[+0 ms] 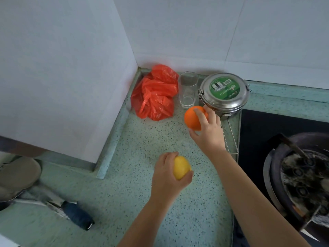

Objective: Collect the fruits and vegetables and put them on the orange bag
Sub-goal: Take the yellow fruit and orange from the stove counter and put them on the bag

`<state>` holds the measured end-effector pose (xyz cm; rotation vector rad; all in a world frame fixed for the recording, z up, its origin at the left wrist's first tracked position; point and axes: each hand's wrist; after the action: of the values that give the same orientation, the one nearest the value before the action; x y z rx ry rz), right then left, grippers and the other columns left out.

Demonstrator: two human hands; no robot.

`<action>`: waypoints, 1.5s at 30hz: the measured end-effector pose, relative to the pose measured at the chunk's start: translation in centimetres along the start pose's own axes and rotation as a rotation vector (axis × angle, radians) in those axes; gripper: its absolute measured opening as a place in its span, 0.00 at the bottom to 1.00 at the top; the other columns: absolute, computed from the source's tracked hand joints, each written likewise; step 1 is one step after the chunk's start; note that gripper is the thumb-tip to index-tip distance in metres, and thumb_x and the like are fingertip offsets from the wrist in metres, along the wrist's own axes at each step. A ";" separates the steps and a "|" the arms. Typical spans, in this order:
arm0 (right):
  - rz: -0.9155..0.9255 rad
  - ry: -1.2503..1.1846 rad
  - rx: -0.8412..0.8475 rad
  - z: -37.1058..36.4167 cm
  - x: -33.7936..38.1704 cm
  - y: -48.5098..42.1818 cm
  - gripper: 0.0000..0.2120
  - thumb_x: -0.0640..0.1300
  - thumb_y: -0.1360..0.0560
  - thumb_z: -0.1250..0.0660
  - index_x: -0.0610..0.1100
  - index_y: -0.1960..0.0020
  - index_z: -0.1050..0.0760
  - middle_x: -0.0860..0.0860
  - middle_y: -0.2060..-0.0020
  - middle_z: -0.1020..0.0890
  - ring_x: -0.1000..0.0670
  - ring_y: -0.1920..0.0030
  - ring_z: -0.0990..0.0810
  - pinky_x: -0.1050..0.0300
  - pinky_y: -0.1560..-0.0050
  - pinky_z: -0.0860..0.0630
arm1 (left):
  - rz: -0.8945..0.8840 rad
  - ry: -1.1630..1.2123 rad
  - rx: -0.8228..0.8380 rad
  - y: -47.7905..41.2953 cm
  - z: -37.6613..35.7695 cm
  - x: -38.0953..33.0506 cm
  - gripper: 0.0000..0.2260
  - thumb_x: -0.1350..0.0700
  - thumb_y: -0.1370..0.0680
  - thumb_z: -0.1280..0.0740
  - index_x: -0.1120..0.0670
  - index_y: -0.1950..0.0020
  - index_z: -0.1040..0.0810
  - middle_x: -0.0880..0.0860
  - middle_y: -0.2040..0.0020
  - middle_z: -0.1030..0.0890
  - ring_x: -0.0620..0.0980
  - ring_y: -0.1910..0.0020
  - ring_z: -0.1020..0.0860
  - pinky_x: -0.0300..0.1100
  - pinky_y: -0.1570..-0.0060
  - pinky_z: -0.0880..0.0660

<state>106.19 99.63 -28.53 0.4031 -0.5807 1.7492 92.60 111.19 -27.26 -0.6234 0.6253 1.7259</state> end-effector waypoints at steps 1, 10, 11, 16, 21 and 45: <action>0.000 0.004 0.004 -0.2 0.1 -0.1 0.29 0.45 0.31 0.29 0.45 0.33 0.34 0.39 0.32 0.36 0.36 0.38 0.35 0.39 0.49 0.26 | 0.001 0.002 -0.001 0.0 0.0 0.0 0.35 0.33 0.38 0.40 0.49 0.36 0.32 0.43 0.42 0.35 0.45 0.46 0.31 0.33 0.55 0.35; 0.011 -0.063 -0.007 -1.8 0.9 -0.1 0.28 0.40 0.32 0.28 0.46 0.34 0.32 0.36 0.32 0.38 0.32 0.38 0.37 0.36 0.49 0.27 | -0.036 -0.032 -0.022 0.2 -0.4 0.1 0.32 0.35 0.36 0.39 0.51 0.37 0.30 0.50 0.39 0.30 0.48 0.46 0.31 0.37 0.53 0.32; 0.004 -0.077 -0.015 -1.8 1.0 -0.2 0.28 0.39 0.32 0.28 0.46 0.34 0.32 0.36 0.32 0.38 0.32 0.38 0.37 0.36 0.47 0.28 | -0.035 -0.026 -0.022 0.2 -0.4 0.1 0.32 0.35 0.36 0.39 0.51 0.37 0.30 0.50 0.39 0.31 0.47 0.46 0.31 0.37 0.53 0.33; -0.034 -0.124 -0.023 -1.8 1.6 0.0 0.27 0.38 0.31 0.29 0.46 0.34 0.32 0.37 0.32 0.40 0.34 0.37 0.39 0.37 0.44 0.29 | -0.050 -0.023 -0.026 0.2 -0.4 0.3 0.32 0.35 0.36 0.39 0.51 0.37 0.30 0.50 0.38 0.31 0.49 0.45 0.30 0.38 0.52 0.31; -0.047 -0.161 -0.029 -0.9 1.3 1.8 0.28 0.38 0.32 0.28 0.46 0.35 0.32 0.38 0.32 0.39 0.34 0.37 0.38 0.37 0.43 0.29 | -0.042 -0.024 -0.021 0.5 -0.4 0.3 0.33 0.35 0.36 0.40 0.51 0.36 0.31 0.50 0.38 0.32 0.49 0.44 0.31 0.39 0.52 0.30; -0.212 -0.189 -0.232 9.8 5.6 19.8 0.30 0.44 0.34 0.26 0.51 0.35 0.32 0.45 0.33 0.38 0.41 0.38 0.34 0.43 0.47 0.25 | 0.092 0.205 0.220 4.9 3.0 0.1 0.26 0.48 0.30 0.28 0.50 0.36 0.34 0.53 0.42 0.34 0.49 0.53 0.29 0.32 0.64 0.34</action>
<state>85.37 94.74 -20.86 0.4519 -0.8371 1.4322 87.53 112.24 -24.68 -0.6274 0.9866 1.6601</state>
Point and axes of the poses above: each hand's wrist, its own y-axis away from the middle knuckle, its own z-axis out of the back of the hand, x = y × z
